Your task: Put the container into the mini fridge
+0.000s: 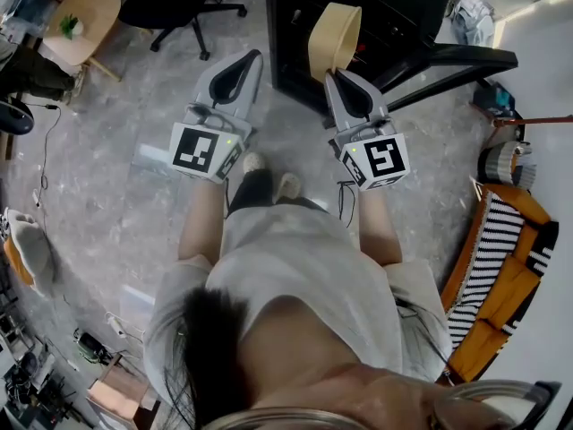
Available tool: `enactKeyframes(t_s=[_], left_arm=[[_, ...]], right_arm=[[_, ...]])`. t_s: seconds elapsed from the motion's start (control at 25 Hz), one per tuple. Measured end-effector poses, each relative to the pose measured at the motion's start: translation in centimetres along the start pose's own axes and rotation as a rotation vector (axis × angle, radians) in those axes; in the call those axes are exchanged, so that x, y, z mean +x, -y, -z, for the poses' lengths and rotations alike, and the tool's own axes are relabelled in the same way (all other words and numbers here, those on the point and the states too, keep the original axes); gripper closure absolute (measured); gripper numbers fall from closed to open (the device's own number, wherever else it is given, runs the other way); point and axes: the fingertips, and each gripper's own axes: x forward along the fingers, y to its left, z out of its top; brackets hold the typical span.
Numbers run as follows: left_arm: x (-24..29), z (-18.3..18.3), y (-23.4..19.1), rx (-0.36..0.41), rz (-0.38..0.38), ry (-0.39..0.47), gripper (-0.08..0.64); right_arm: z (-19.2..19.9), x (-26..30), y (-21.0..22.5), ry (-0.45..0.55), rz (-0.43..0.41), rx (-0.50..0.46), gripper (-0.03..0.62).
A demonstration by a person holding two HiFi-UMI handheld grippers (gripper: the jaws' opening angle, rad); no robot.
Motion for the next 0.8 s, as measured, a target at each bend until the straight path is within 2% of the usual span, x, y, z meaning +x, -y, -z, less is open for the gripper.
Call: enactKeyframes(t_s=[0.24, 0.8], left_arm=[[1.9, 0.7, -1.8, -0.019, 0.032, -0.008, 0.558], [4.8, 4.4, -6.9, -0.074, 0.135, -0.060, 0.558]], right_arm=[[1.9, 2.7, 0.8, -0.103, -0.006, -0.040, 0.583], [8.9, 8.7, 2.9, -0.354, 0.067, -0.132, 0.583]])
